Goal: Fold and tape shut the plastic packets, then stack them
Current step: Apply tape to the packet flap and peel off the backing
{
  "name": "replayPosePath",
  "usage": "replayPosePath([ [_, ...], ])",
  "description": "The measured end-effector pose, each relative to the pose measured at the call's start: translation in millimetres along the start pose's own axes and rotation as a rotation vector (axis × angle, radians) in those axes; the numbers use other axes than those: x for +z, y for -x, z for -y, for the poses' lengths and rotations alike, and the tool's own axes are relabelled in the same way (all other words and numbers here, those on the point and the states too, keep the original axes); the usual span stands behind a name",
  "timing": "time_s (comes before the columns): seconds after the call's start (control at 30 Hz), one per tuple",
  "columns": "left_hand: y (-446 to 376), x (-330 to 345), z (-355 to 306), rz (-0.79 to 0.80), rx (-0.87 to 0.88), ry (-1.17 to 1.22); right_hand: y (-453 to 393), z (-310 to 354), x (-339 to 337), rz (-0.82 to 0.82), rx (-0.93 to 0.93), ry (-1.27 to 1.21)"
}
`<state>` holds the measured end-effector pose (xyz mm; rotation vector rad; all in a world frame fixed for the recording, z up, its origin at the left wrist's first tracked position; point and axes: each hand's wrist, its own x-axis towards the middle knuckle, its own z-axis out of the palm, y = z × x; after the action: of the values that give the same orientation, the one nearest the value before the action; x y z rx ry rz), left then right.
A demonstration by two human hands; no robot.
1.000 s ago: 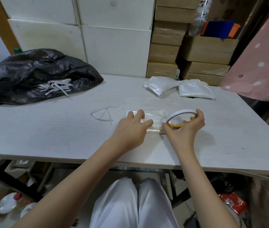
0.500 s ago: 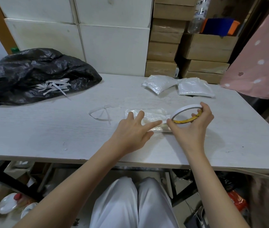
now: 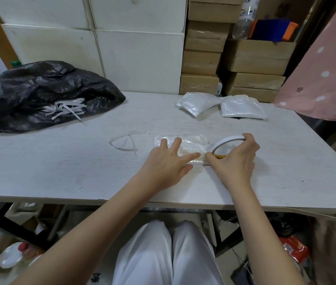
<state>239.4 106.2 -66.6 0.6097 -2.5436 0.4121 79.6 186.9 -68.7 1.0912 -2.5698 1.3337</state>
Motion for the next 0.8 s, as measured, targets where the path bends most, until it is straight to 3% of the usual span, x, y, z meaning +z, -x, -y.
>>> replayPosePath([
  [0.17,-3.9,-0.1,0.5,-0.024,0.015,-0.005,-9.5,-9.7,-13.2,0.137,0.033,-0.171],
  [0.33,-7.0,2.8,1.1,-0.05,0.05,-0.025,-9.4,-11.2,-12.4,0.018,0.023,-0.241],
  [0.7,-13.1,13.4,-3.7,-0.086,0.13,-0.1,2.8,-4.9,-4.8,-0.112,-0.181,0.215],
  [0.8,-17.6,12.6,-3.5,-0.112,0.122,-0.102,-4.0,-12.9,-9.9,-0.021,-0.092,0.094],
])
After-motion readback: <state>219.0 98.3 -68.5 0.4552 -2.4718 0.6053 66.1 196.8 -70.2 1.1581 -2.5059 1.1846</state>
